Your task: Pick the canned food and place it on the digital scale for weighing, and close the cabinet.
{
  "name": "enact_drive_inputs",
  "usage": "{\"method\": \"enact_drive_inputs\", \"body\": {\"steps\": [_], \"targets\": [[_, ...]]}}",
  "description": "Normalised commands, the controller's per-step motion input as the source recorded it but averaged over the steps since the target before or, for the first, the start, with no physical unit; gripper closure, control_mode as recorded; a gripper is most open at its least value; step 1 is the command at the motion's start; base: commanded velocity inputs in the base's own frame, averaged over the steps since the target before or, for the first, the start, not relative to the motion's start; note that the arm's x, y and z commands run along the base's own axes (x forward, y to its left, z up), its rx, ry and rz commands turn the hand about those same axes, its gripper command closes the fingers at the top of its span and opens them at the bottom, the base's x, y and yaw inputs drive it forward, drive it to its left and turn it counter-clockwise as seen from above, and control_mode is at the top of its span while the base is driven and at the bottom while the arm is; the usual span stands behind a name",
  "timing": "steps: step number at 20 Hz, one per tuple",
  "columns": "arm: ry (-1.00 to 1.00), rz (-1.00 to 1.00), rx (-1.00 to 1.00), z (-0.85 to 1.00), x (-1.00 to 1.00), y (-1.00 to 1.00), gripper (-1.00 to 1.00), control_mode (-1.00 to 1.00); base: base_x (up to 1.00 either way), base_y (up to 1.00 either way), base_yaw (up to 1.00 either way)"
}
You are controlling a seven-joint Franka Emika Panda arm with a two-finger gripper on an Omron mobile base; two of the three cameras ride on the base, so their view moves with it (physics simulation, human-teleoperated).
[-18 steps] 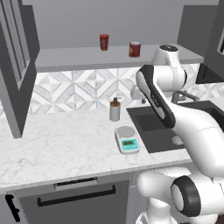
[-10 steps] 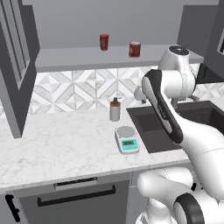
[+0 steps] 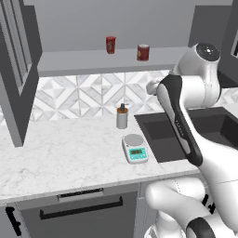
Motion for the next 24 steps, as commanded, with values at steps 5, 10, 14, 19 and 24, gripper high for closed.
{"method": "enact_drive_inputs", "body": {"steps": [5, 10, 14, 19, 24], "targets": [[-0.18, 0.00, 0.00, 0.60, 0.00, 0.00, -1.00, -1.00, 0.00, 0.00, 0.00], [-0.29, 0.00, 0.00, 0.38, 0.00, 0.00, -1.00, -1.00, 0.00, 0.00, 0.00], [-0.22, 0.00, 0.00, 0.39, 0.00, 0.00, -1.00, -1.00, 0.00, 0.00, 0.00], [-0.04, 0.00, 0.00, 0.18, 0.12, -0.01, -1.00, -1.00, 0.00, 0.00, 0.00], [0.00, 0.00, 0.00, 0.17, 0.19, -0.04, -1.00, -1.00, 0.00, 0.00, 0.00]]}}
